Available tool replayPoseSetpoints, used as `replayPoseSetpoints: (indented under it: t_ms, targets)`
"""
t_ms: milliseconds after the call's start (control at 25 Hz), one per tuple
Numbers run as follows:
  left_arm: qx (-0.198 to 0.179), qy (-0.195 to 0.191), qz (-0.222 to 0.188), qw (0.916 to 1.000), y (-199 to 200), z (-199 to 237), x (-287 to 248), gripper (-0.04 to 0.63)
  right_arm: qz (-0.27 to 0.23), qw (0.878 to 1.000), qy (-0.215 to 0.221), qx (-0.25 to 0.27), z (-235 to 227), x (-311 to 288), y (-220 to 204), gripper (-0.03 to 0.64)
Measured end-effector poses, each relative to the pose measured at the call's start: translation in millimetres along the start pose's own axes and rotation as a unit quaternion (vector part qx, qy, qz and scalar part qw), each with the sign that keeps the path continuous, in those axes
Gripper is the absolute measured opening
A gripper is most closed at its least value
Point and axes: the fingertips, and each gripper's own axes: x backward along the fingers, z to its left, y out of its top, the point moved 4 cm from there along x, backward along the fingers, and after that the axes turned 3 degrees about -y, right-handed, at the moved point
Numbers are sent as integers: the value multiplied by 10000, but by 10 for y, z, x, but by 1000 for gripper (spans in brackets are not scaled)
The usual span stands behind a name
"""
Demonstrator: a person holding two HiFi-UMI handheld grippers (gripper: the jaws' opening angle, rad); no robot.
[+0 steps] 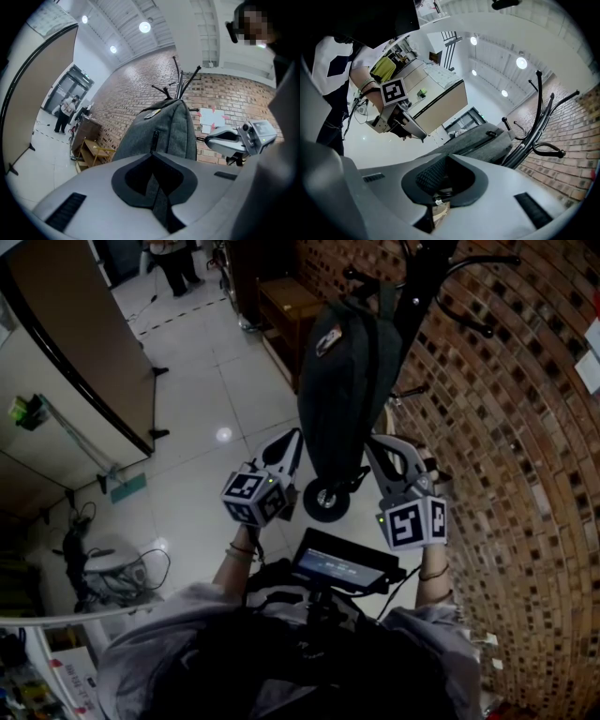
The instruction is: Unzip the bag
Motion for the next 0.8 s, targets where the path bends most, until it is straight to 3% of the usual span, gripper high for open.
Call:
replayPoseSetpoints:
  t_ms: [800]
  targets:
    - [78,-3,16,10000,1,-35,71,8,326,9985,450,-1,356,43,-150,18]
